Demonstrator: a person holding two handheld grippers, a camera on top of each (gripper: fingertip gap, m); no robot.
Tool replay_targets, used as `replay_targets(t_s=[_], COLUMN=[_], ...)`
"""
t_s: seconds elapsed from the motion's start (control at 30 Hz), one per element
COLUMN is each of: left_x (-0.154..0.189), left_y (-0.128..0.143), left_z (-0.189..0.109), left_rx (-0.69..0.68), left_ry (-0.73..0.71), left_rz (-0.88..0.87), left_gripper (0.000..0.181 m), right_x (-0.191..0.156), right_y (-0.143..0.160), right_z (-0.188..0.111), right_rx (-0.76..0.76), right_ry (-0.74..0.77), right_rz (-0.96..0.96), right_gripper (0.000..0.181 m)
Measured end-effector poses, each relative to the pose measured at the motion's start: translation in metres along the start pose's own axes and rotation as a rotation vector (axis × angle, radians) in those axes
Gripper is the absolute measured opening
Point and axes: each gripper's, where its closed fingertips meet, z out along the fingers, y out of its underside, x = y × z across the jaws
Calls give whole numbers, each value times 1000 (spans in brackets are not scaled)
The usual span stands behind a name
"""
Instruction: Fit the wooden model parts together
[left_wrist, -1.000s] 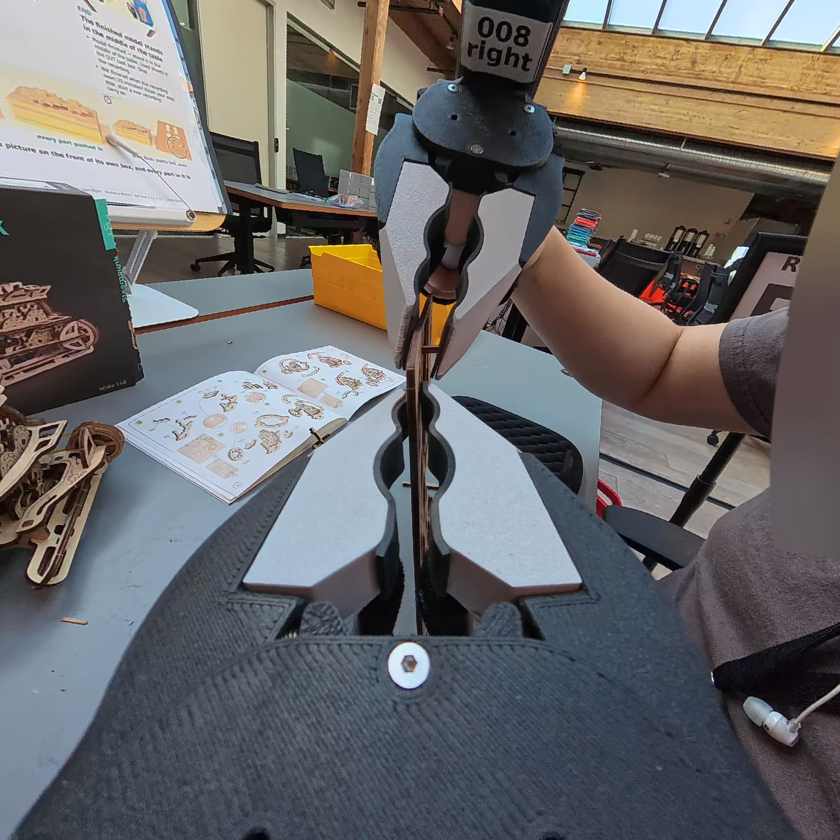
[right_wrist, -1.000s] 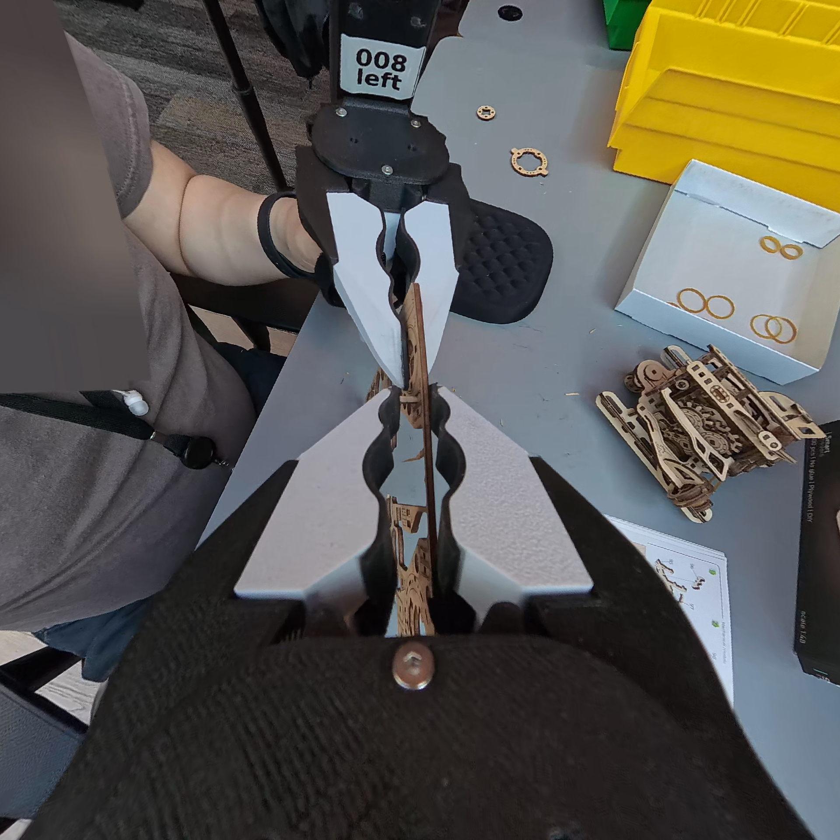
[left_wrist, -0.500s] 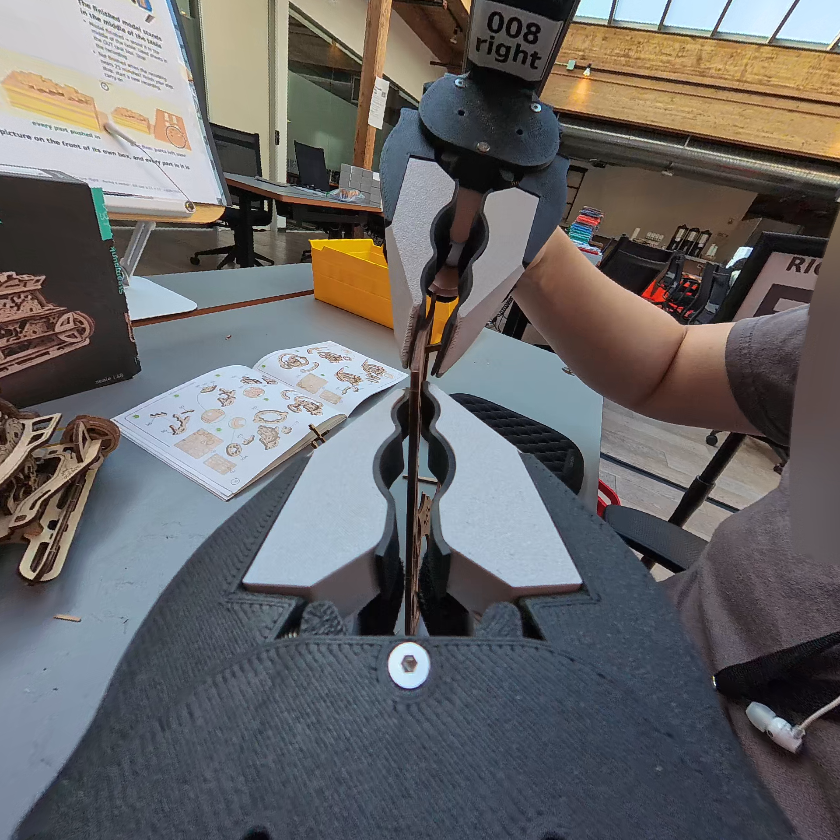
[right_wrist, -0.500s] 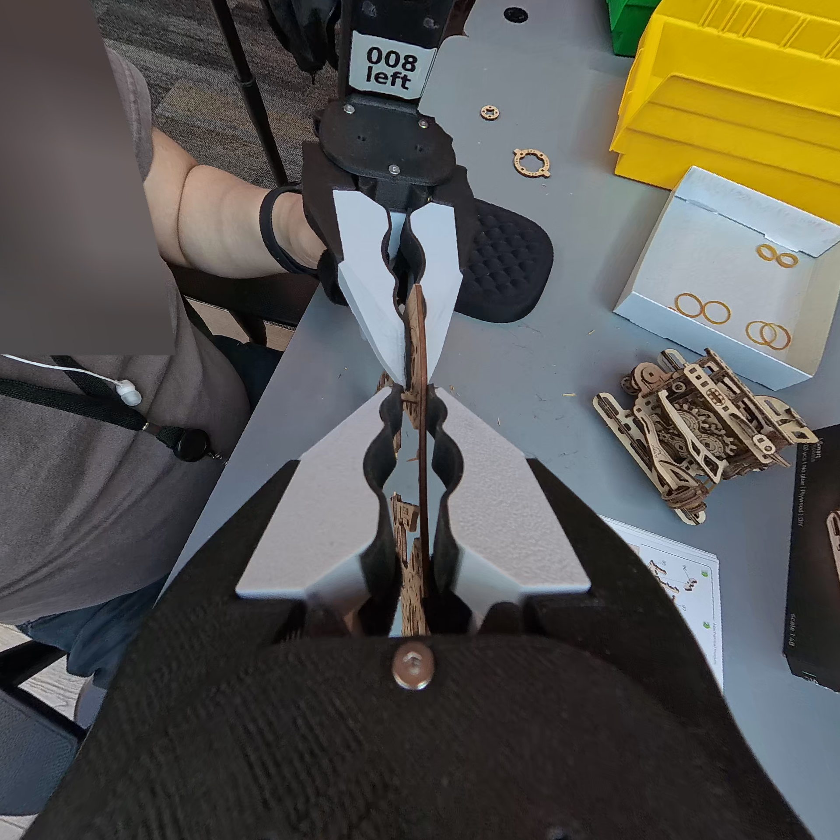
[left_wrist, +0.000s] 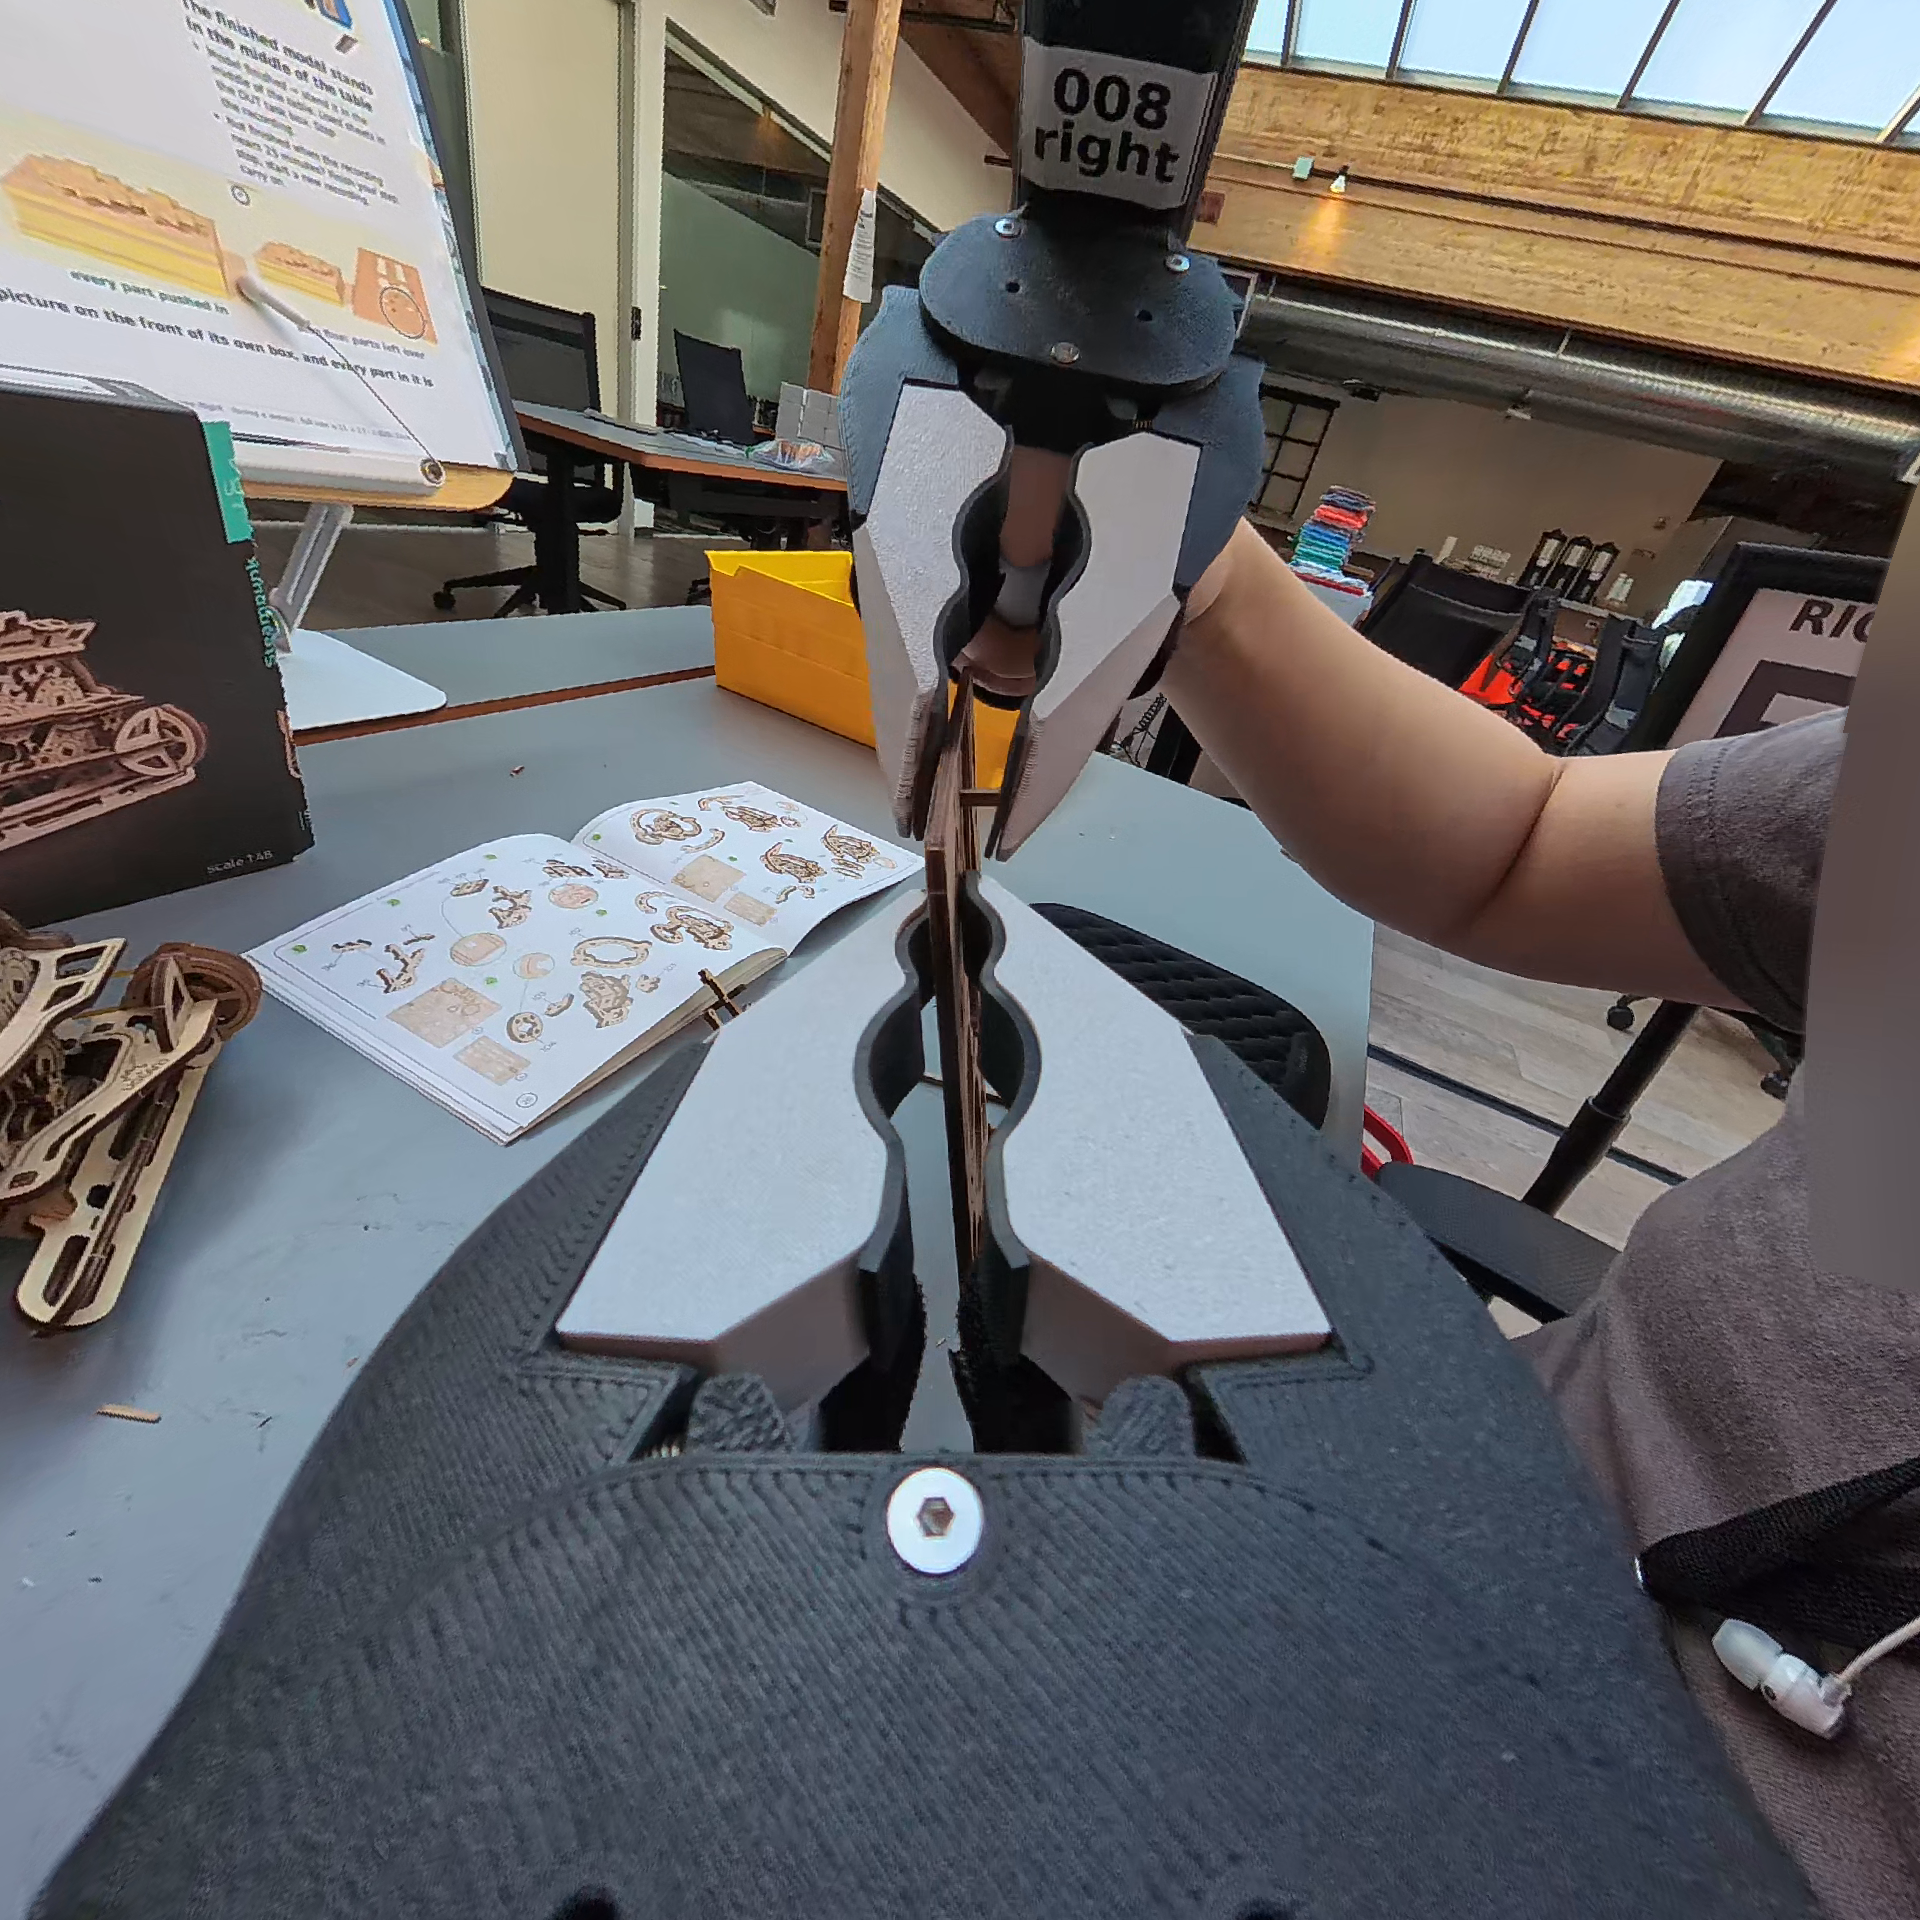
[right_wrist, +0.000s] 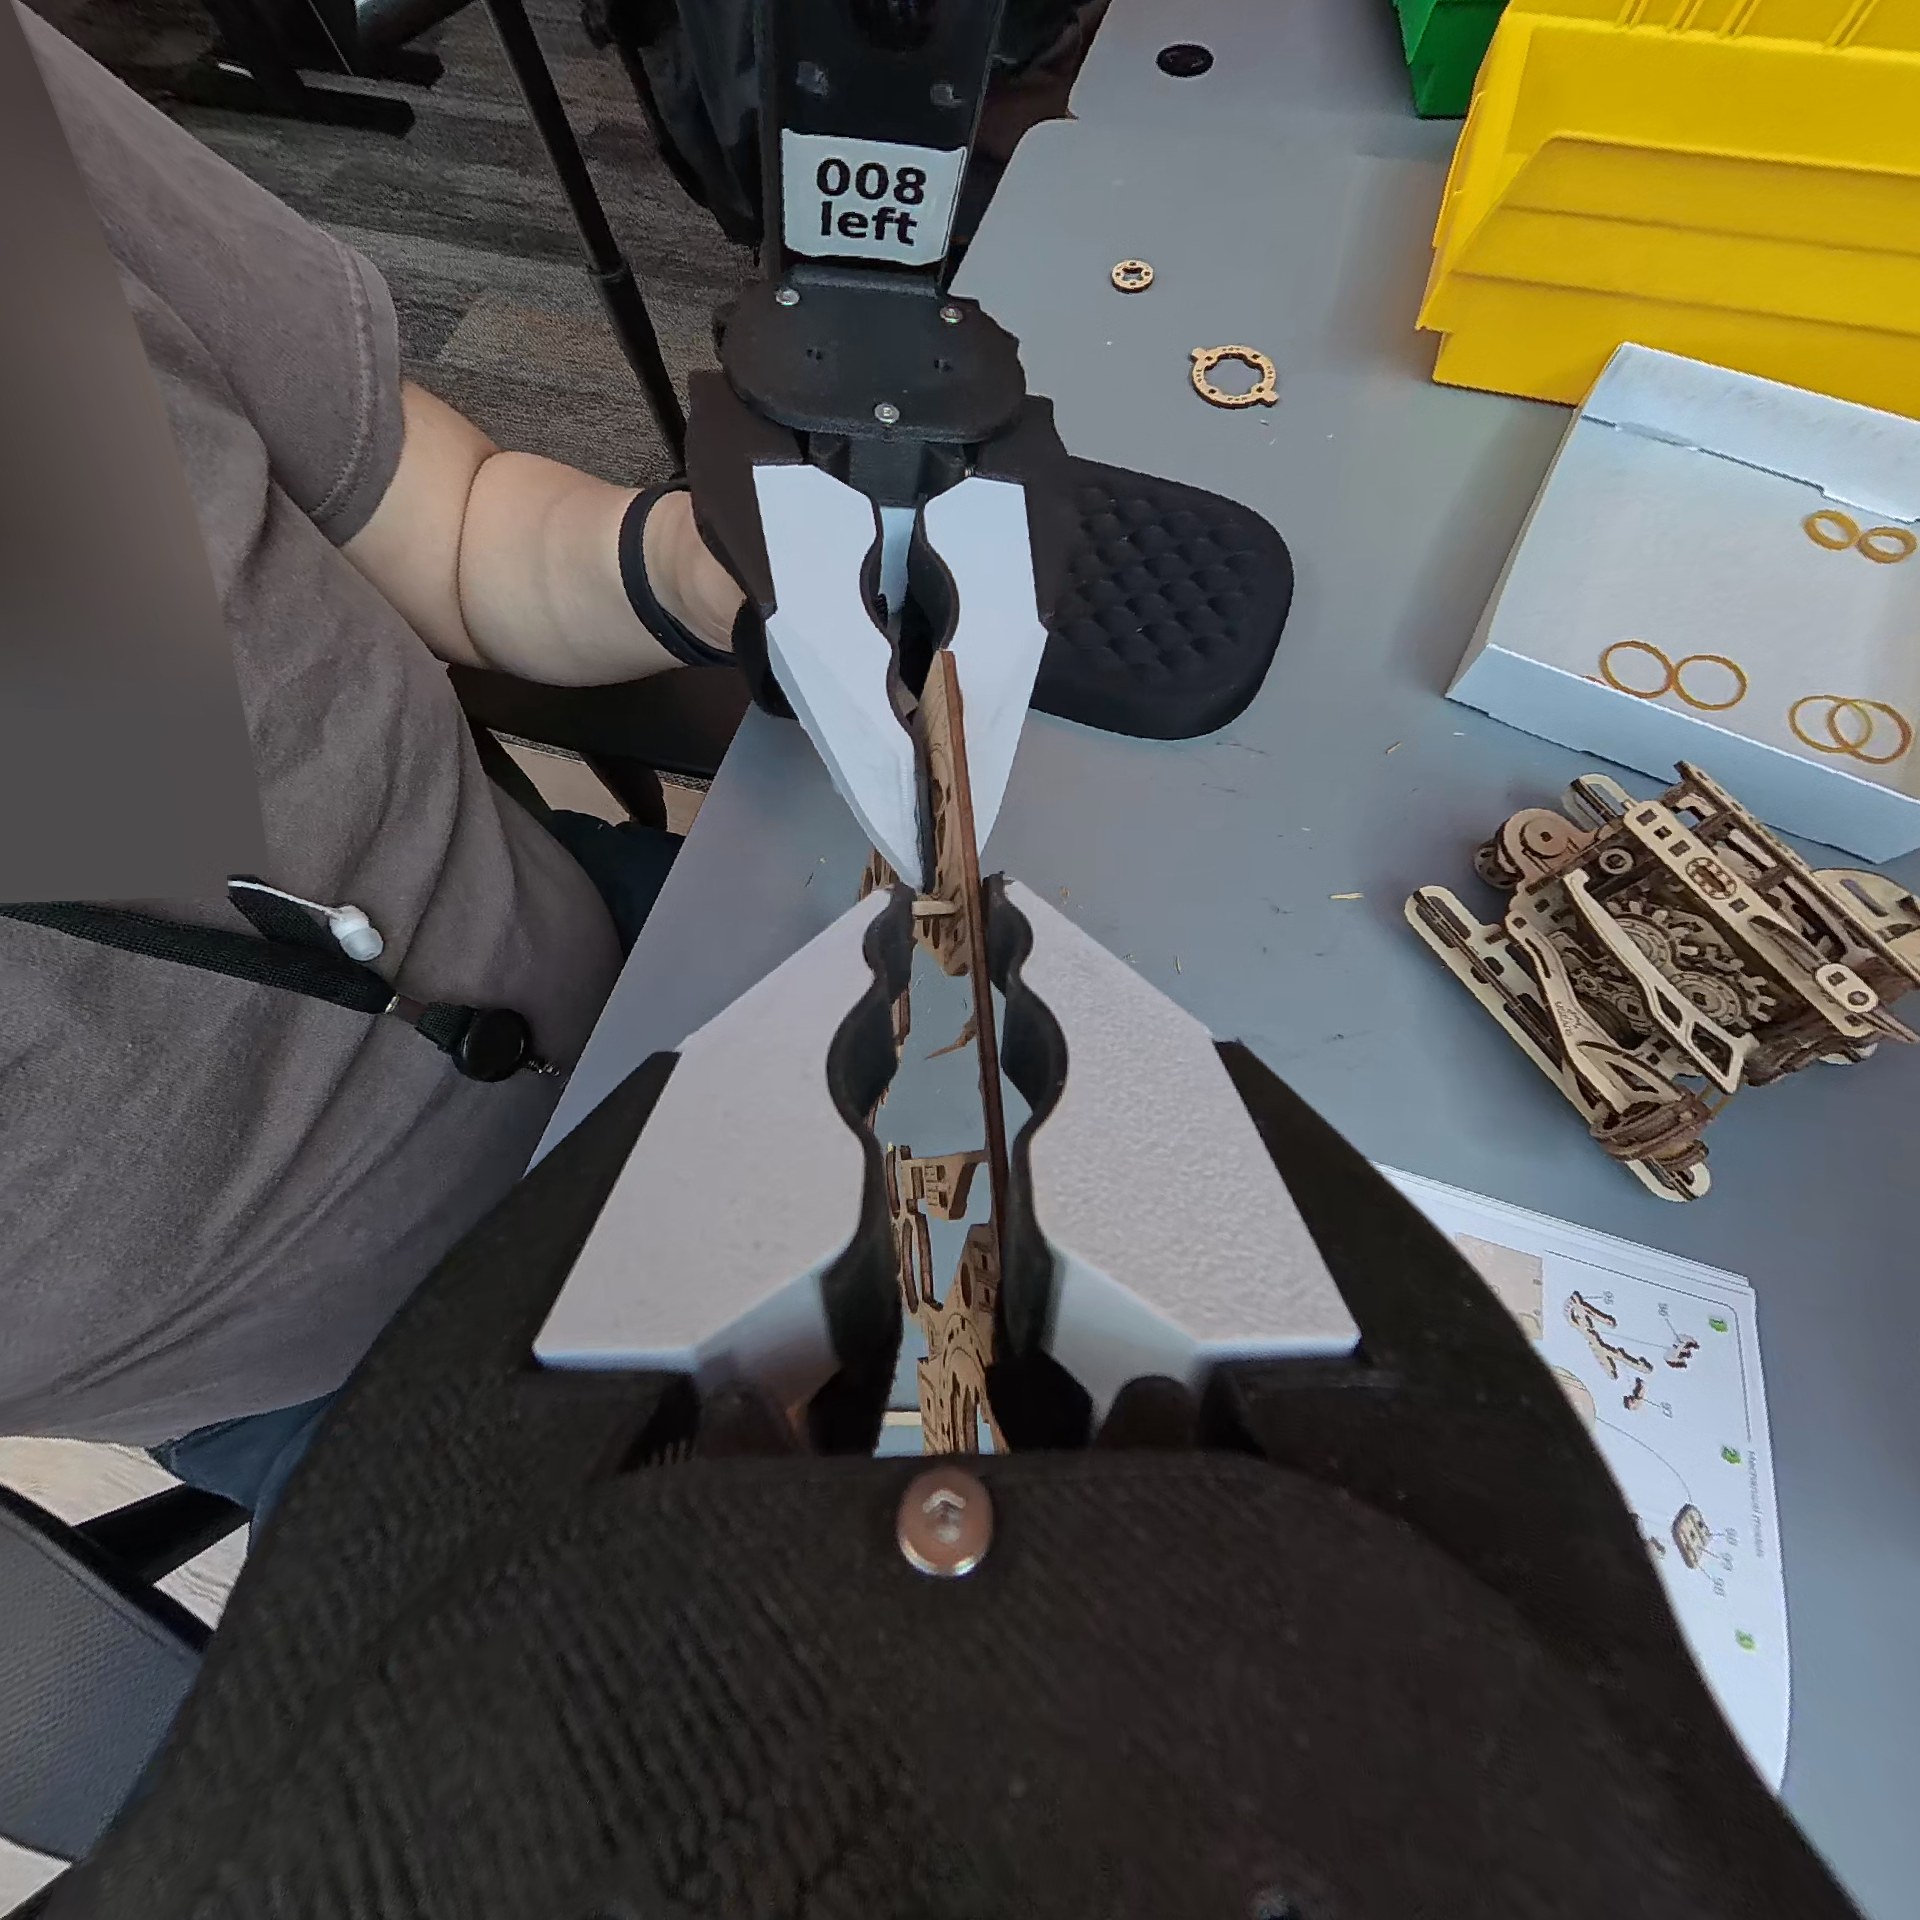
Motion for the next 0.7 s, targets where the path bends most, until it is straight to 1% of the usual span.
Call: replay_targets(t_s=[0.23, 0.47, 0.7], left_x=[-1, 0, -2], left_y=[1, 2, 2], left_z=[0, 0, 1], left_rx=[-7, -10, -12], left_ry=[2, 5, -3], left_rz=[-19, -42, -29], left_gripper=[0, 0, 0], right_x=[0, 1, 2], right_y=[1, 2, 3], right_z=[1, 2, 1], right_rx=[-25, -29, -32], right_ry=[24, 31, 46], right_rz=[-48, -49, -66], right_gripper=[10, 10, 9])
